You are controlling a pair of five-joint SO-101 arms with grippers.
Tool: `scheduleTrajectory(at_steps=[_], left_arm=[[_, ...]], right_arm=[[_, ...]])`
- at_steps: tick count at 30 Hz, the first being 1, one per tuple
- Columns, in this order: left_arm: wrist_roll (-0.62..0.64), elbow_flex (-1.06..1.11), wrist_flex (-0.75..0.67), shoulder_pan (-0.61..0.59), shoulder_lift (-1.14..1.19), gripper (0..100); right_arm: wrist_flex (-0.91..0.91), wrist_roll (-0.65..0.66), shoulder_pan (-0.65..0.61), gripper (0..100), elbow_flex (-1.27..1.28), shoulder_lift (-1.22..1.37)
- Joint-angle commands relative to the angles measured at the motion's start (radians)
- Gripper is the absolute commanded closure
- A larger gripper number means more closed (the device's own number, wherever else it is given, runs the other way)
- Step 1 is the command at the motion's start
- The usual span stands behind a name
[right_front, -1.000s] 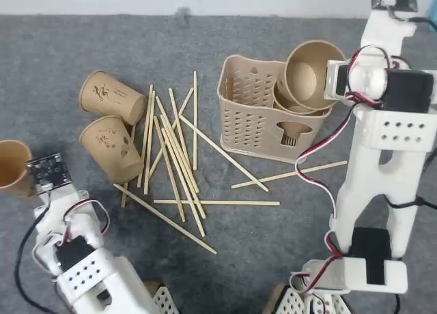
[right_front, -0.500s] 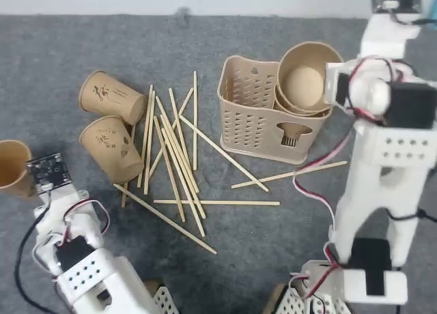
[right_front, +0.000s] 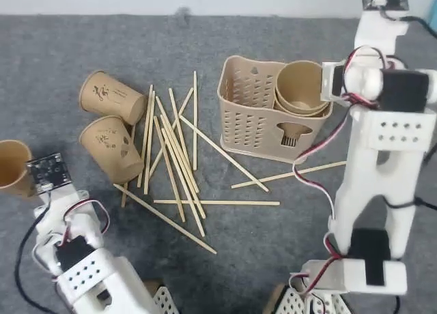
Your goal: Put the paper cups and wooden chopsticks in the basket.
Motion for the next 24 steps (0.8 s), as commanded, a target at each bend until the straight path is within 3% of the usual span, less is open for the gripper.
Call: scheduleTrajectory(at_steps=[1, 5, 17, 24], left_arm=[[-0.009, -0.002, -0.028, 0.006, -0.015, 98], [-0.009, -0.002, -0.028, 0.006, -0.015, 98], [-0.009, -0.002, -0.028, 0.006, -0.015, 98], [-0.009, -0.004, -0.028, 0.002, -0.015, 98]], right_arm=[[0.044, 0.015, 0.012, 82.4, 0.015, -0.156], [0.041, 0.023, 0.054, 85.7, 0.215, -0.328], [0.004, 0.258, 0.076, 99.0, 0.844, -0.611], [-0.151, 0.385, 0.245, 99.1, 1.172, -0.636]])
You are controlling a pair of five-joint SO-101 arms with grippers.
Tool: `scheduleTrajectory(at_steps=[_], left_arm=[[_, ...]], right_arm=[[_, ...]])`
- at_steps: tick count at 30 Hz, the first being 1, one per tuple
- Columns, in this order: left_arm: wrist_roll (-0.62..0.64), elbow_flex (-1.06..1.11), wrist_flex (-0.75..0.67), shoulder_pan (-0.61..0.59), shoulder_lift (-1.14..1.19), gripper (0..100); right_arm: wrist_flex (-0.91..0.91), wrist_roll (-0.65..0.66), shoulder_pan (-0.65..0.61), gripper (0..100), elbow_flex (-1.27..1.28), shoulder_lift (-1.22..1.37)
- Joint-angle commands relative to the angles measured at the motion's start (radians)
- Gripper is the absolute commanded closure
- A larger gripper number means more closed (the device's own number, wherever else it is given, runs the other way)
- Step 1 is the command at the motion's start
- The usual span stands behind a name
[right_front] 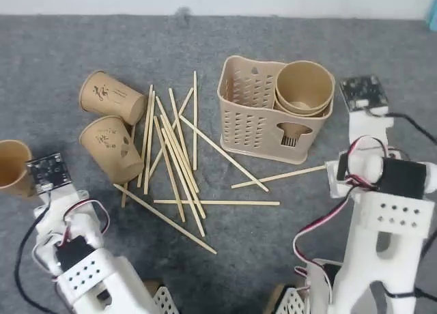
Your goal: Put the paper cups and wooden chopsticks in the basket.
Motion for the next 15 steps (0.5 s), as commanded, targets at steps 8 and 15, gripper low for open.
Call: scheduleTrajectory(at_steps=[8, 15], left_arm=[[0.0, -0.102, -0.02, -0.107, -0.017, 98], [-0.002, -0.311, -0.064, -0.31, -0.011, 98]], right_arm=[[-0.446, 0.091, 0.124, 99.1, 0.545, -0.033], [-0.694, 0.034, 0.116, 99.1, 0.758, -0.033]])
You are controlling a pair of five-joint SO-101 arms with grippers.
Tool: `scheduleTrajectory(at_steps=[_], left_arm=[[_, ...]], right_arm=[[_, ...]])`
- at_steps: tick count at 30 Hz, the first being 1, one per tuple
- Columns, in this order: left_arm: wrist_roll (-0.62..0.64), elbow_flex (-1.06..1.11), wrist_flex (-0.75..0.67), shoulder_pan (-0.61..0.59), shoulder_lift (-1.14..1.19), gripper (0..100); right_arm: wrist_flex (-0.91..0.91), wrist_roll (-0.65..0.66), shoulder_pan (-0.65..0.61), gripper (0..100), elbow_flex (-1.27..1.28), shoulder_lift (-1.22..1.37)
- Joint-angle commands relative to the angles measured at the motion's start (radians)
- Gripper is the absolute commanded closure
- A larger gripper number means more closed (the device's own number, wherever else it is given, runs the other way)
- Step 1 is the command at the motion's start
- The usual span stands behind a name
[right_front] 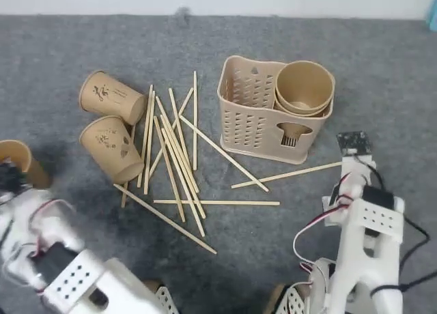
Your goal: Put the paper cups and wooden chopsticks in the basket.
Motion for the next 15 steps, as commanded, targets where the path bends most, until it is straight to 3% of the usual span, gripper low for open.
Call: scheduleTrajectory(at_steps=[1, 5, 9, 15], left_arm=[[-0.002, -0.147, -0.041, -0.08, -0.008, 98], [-0.008, -0.305, 0.038, -0.086, -0.006, 98], [-0.017, -0.486, 0.166, -0.081, 0.031, 91], [-0.101, -0.753, 0.318, -0.031, 0.385, 90]], right_arm=[[-0.074, -0.009, 0.007, 99.1, 0.032, -0.033], [-0.074, -0.006, 0.007, 99.1, 0.037, -0.028], [-0.073, -0.006, 0.007, 99.1, 0.037, -0.025], [-0.067, -0.005, 0.007, 99.1, 0.048, -0.033]])
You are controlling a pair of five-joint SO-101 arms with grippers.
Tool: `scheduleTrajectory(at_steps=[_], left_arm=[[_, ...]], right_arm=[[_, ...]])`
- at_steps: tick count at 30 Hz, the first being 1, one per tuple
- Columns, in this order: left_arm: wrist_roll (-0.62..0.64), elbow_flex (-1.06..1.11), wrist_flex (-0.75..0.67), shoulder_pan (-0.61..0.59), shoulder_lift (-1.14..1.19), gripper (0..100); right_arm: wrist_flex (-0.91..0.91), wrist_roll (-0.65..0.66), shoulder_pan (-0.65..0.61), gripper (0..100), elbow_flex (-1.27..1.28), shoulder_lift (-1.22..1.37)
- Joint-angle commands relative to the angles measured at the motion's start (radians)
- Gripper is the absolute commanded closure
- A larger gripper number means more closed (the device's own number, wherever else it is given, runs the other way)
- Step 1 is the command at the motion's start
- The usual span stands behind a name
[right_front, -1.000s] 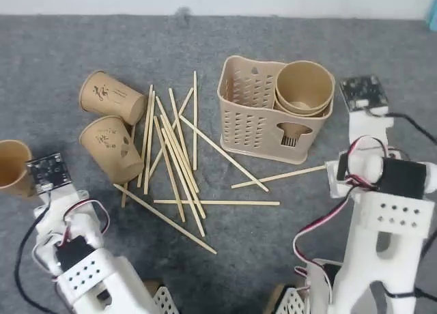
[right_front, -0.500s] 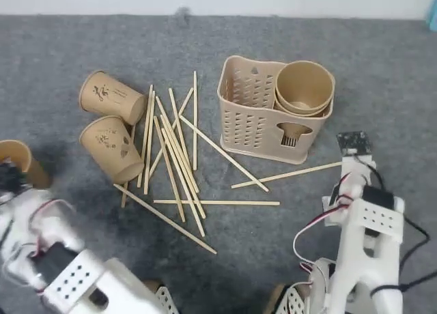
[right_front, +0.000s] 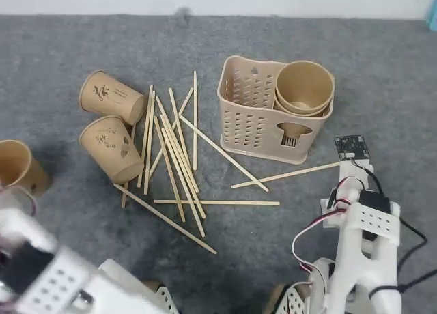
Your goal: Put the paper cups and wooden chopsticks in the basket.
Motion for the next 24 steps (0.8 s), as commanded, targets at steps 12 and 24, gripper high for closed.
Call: scheduleTrajectory(at_steps=[12, 24], left_arm=[[-0.233, -0.676, 0.368, 0.186, 0.945, 90], [-0.331, -0.837, 0.474, 0.259, 1.201, 90]], right_arm=[[-0.01, -0.003, 0.007, 99.1, 0.0, -0.033], [-0.008, -0.003, -0.031, 99.1, 0.003, -0.033]])
